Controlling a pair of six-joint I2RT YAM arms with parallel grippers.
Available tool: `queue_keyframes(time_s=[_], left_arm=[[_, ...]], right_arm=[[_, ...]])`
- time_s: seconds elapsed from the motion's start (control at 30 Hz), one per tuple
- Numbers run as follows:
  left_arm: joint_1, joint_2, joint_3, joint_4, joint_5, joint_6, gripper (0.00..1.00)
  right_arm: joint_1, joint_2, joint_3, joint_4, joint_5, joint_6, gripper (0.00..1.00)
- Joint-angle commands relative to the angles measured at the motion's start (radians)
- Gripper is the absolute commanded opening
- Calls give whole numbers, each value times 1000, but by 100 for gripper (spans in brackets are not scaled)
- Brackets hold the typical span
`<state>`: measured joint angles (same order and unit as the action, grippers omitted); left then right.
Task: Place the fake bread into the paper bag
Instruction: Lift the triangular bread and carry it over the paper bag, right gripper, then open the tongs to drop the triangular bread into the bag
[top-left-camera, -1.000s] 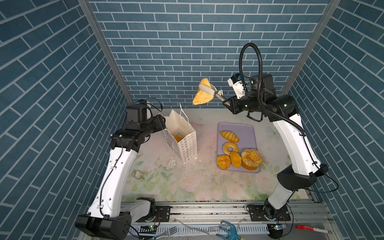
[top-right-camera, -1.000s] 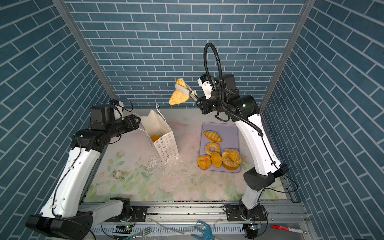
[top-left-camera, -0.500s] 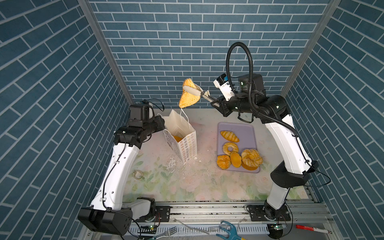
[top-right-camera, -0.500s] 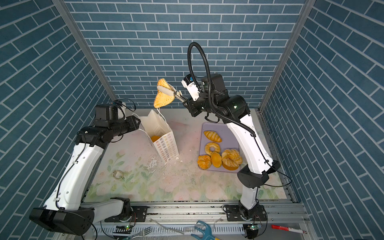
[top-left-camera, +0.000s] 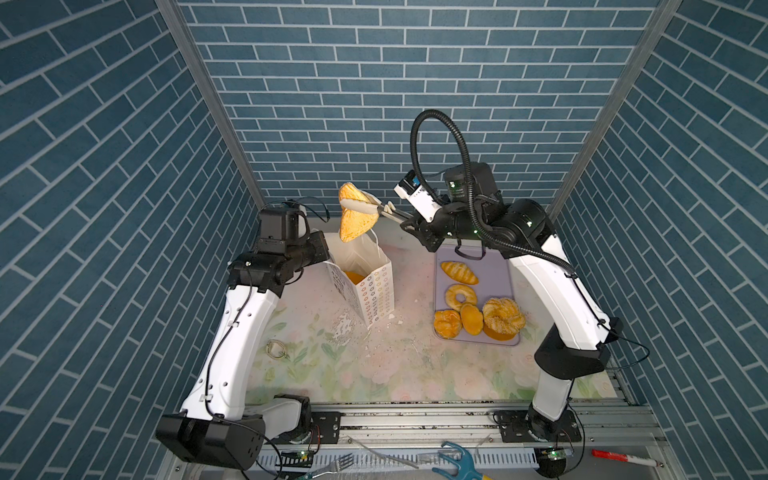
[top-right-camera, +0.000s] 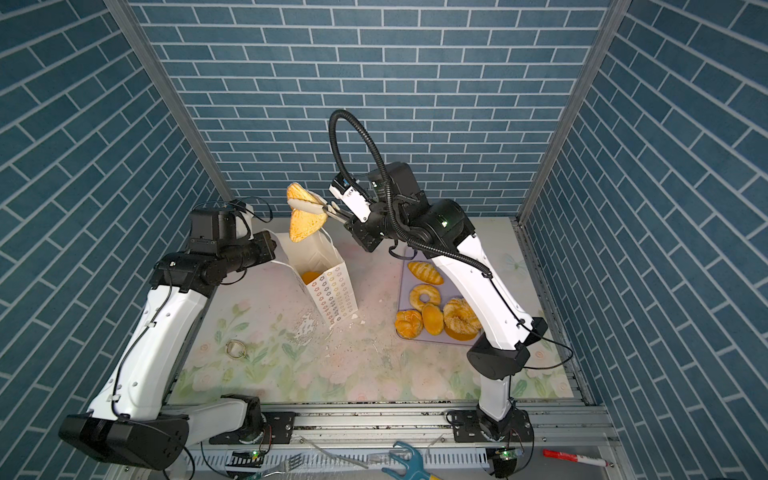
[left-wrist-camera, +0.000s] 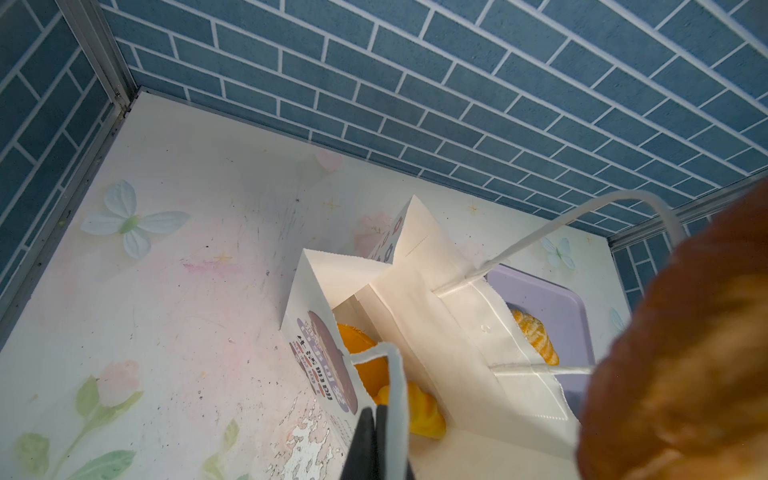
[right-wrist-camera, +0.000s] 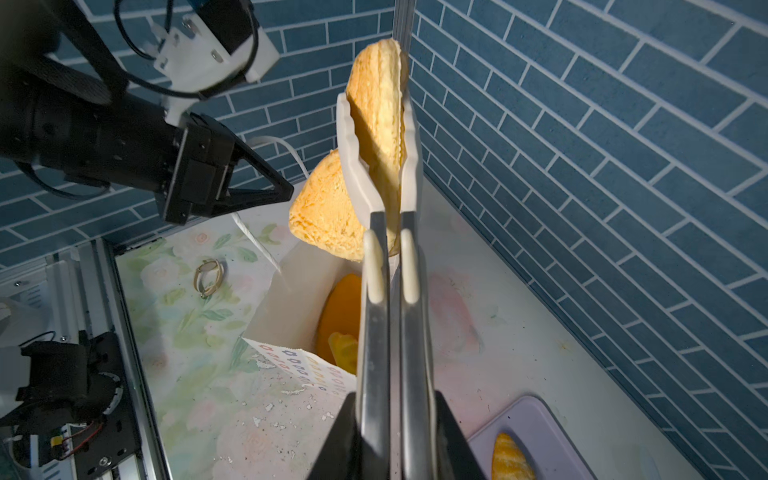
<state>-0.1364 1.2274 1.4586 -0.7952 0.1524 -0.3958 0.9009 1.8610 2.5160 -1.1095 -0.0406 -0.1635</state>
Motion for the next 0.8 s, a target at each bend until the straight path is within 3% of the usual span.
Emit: queue_keyframes(time_s=[0.0, 0.4, 0.67, 0.77], left_arm=[[-3, 7, 18, 0, 8, 3, 6], [-3, 1, 7, 11, 27, -3, 5], [-3, 0, 2, 10, 28, -2, 4], [-3, 0, 2, 10, 29, -3, 3]], right_arm=[[17, 28, -13, -7, 88, -71, 17], [88, 34, -118, -19, 205, -139, 22], [105, 22, -104, -8, 250, -139, 43], [107, 11, -91, 0, 265, -137, 45]])
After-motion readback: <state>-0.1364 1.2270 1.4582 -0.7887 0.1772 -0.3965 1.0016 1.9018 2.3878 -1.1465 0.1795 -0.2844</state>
